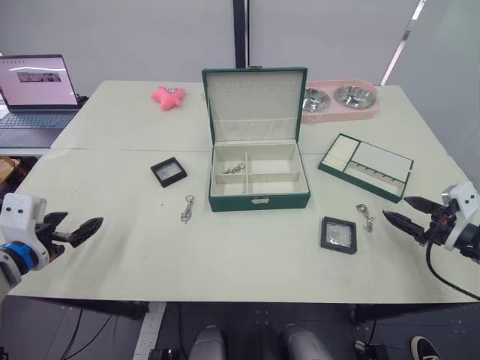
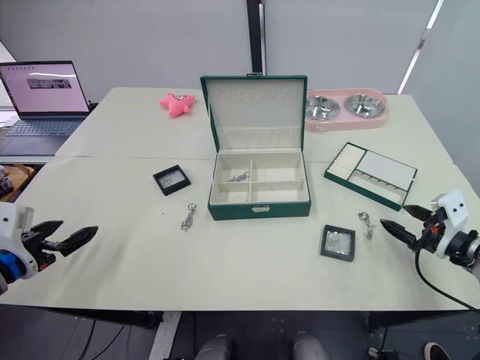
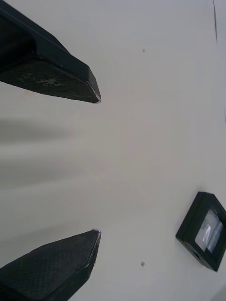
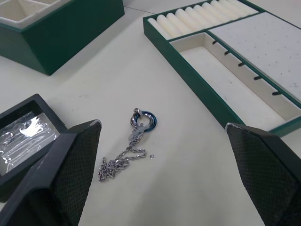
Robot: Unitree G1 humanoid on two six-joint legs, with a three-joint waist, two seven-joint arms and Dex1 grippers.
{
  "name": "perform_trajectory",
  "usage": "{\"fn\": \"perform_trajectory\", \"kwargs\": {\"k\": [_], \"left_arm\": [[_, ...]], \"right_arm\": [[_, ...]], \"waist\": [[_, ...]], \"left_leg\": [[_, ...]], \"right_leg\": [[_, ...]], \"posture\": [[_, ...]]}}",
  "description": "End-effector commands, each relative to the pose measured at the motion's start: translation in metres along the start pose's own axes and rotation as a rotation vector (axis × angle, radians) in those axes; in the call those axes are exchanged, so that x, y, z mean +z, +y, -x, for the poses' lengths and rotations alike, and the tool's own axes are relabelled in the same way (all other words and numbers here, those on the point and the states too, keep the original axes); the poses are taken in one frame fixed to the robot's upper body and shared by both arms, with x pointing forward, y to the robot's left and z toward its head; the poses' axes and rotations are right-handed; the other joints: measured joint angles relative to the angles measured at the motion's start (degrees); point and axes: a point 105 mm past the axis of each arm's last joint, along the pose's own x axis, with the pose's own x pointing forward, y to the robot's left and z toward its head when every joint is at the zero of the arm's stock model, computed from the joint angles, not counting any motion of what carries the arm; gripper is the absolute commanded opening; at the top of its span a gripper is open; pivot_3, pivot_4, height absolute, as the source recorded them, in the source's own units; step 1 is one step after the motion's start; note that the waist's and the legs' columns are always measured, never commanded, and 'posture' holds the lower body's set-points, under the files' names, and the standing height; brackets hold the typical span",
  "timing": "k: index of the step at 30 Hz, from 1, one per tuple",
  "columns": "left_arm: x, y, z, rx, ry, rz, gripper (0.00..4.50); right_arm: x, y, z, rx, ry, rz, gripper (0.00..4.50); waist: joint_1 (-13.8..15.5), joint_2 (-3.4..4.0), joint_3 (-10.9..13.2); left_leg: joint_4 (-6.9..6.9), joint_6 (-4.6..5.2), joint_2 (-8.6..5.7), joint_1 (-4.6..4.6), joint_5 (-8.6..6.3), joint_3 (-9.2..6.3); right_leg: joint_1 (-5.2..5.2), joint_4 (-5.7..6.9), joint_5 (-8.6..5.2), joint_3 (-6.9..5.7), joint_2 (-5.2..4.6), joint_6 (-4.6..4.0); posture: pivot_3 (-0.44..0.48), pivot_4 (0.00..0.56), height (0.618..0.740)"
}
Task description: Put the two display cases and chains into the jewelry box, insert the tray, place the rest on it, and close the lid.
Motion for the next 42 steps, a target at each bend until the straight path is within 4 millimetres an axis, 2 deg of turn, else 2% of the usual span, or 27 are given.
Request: {"fn": "perform_trajectory", "kwargs": {"k": [1,7,23,26,30,37,42], "left_arm": [[0.008,0.005,0.003,0.031,-0.052,-0.021,4.45],[-0.003,0.007,0.001,0.050,-0.030,-0.014,4.45],[0.001,0.000,-0.008,0.036,-0.032,-0.036,4.45],[0.004,-0.008,-0.013,0.007,-0.031,-0.082,4.45],[0.015,-0.023,-0.025,-0.076,-0.072,-0.120,4.45],[0.037,-0.050,-0.052,-0.206,-0.138,-0.110,4.45],[0.040,-0.064,-0.074,-0.241,-0.147,-0.108,4.45]], "right_arm": [[0.005,-0.008,0.008,-0.042,-0.017,0.049,4.50],[-0.004,-0.008,0.011,-0.050,0.009,0.055,4.50],[-0.006,-0.009,0.012,-0.049,0.010,0.053,4.50],[0.006,-0.002,0.007,-0.014,-0.030,0.059,4.50],[0.035,0.022,-0.012,0.100,-0.094,0.102,4.50],[0.078,0.086,-0.046,0.349,-0.169,0.183,4.50],[0.104,0.125,-0.070,0.500,-0.233,0.242,4.50]], "waist": [[-0.01,0.00,0.00],[-0.01,0.00,0.00],[-0.11,0.00,0.00],[-0.09,0.01,0.00],[-0.13,0.01,0.00],[-0.04,0.02,-0.01],[-0.08,0.02,-0.01]], "left_leg": [[0.00,0.00,0.00,-0.01,0.00,0.00],[0.00,0.00,0.01,0.00,0.00,0.00],[0.00,0.00,0.01,0.01,0.00,0.00],[0.00,0.00,0.01,0.01,0.00,0.00],[0.02,0.00,0.01,0.01,0.00,-0.01],[0.03,0.00,0.02,-0.02,0.00,-0.04],[0.04,0.00,0.01,-0.02,0.00,-0.04]], "right_leg": [[0.00,0.00,0.00,0.00,0.00,0.00],[0.00,0.00,0.00,0.00,0.00,0.00],[0.01,0.02,0.00,0.00,0.00,0.00],[0.01,0.02,0.00,0.00,0.00,0.00],[0.01,0.06,0.00,-0.01,0.01,0.00],[0.00,0.07,0.00,-0.04,0.03,0.00],[-0.01,0.08,0.00,-0.04,0.03,0.00]], "posture": [[0.000,0.150,0.740],[0.000,0.150,0.740],[0.000,0.150,0.740],[0.000,0.150,0.740],[0.000,0.150,0.740],[0.000,0.150,0.740],[0.000,0.150,0.740]]}}
